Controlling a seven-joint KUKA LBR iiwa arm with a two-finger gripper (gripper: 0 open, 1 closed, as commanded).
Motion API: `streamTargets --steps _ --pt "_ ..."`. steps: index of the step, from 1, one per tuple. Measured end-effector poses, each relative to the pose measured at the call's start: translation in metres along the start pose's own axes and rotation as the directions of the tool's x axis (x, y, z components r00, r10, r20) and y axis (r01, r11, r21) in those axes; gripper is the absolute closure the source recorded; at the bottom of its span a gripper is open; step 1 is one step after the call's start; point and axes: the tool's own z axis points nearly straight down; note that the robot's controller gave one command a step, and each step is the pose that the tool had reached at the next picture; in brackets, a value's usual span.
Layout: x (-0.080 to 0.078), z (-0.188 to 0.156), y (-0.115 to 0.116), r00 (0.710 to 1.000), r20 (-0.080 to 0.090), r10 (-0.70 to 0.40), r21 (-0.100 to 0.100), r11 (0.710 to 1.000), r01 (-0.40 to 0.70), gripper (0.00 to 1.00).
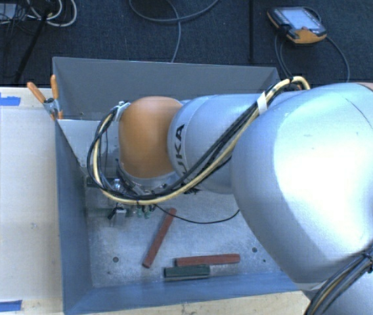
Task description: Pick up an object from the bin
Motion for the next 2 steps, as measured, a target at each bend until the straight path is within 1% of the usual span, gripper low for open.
streamTargets --steps 2 --pt "0.0002 -0.0076 -0.0005 1.000 -0.001 0.001 0.001 1.000 -0.001 1.00"
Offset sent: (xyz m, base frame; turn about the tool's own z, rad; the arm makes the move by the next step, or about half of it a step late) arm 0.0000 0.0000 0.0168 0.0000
